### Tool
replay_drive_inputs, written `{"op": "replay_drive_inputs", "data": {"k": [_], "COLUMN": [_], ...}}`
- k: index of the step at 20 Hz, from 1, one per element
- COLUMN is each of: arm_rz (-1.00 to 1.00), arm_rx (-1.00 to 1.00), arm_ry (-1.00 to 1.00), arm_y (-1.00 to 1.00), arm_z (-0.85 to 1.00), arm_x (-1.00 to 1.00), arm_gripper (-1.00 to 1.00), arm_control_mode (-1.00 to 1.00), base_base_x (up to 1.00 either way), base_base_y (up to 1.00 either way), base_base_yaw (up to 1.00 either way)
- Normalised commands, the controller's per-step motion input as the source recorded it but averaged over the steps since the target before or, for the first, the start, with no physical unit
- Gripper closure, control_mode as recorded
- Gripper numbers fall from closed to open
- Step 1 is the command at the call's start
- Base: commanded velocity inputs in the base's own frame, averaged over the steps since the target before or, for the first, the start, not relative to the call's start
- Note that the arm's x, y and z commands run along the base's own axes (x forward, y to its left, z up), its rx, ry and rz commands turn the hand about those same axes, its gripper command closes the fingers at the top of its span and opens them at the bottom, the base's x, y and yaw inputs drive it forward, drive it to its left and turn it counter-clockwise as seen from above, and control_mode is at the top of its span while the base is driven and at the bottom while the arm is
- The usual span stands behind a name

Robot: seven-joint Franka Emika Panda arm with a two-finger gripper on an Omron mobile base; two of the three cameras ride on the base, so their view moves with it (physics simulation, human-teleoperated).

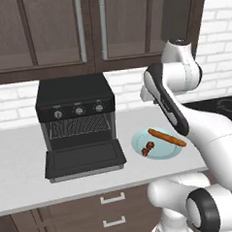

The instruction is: Pick up the kebab skewer and baguette bread, and place them inside the toaster oven. Close the toaster oven door and start by setting the timer.

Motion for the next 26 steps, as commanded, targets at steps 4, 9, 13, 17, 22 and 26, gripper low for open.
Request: {"op": "replay_drive_inputs", "data": {"k": [4, 9, 13, 17, 22, 26], "arm_rz": [0.0, 0.0, 0.02, 0.1, 0.03, 0.0], "arm_rx": [0.0, 0.0, 0.01, 0.03, 0.01, 0.0], "arm_ry": [-0.02, -0.02, 0.0, 0.0, 0.0, 0.0], "arm_y": [0.08, -0.03, -0.63, -0.86, -0.3, 0.0], "arm_z": [0.0, 0.0, -0.24, -0.33, -0.24, -0.31], "arm_x": [-0.24, -0.44, -0.07, -0.03, 0.0, 0.0], "arm_gripper": [-1.0, -1.0, -1.0, -1.0, -1.0, -1.0], "arm_control_mode": [-1.0, -1.0, -1.0, -1.0, -1.0, -1.0], "base_base_x": [0.0, 0.0, 0.0, 0.0, 0.0, 0.0], "base_base_y": [0.0, 0.0, 0.0, 0.0, 0.0, 0.0], "base_base_yaw": [0.0, 0.0, 0.0, 0.0, 0.0, 0.0]}}
